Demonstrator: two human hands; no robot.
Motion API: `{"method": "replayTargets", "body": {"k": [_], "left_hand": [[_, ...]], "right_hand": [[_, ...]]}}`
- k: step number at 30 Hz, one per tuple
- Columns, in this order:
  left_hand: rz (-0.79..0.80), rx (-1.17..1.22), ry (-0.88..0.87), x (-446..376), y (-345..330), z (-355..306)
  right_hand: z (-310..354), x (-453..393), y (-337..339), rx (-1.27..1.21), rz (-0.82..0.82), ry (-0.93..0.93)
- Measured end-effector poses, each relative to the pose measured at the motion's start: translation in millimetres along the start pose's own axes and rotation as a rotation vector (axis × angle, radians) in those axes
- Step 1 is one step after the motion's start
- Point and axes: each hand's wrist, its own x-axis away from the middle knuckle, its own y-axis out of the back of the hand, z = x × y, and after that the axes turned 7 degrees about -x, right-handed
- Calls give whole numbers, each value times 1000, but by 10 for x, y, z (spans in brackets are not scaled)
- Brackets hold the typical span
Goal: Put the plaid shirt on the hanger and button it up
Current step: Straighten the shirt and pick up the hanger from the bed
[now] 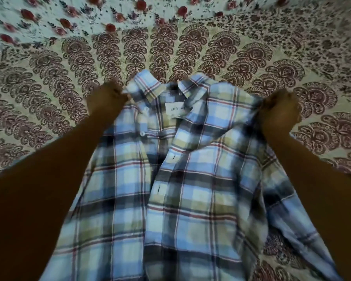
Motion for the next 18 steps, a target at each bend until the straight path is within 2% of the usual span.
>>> {"method": "replayTargets", "body": {"k": [2,4,6,7,8,10,11,13,16,18], "left_hand": [[-3,-7,32,16,-30,27],[-33,-71,2,161,-100,-15],[-117,-55,-111,434,-205,-95],[-107,-12,-182,599,-263,-146],[-63,18,-234,760,-320,-202],[78,-49,-252,1054,-433,-289],[117,-103,-249,1145,-457,-308],[140,-124,-244,1176,-432,-336],[156,-152,-181,1073,-256,-304],[147,-310,-157,997,-164,-271]], "right_hand": [[79,27,-82,-25,116,15],[175,210,-120,-61,150,44],[239,541,-122,-2,122,163],[254,736,-128,-2,140,251],[264,928,-127,-26,201,342],[236,1251,-105,-42,430,471],[193,1360,-80,-14,542,512],[106,1427,-21,51,657,528],[109,1511,211,-21,614,447],[159,1655,336,-99,570,453]]}}
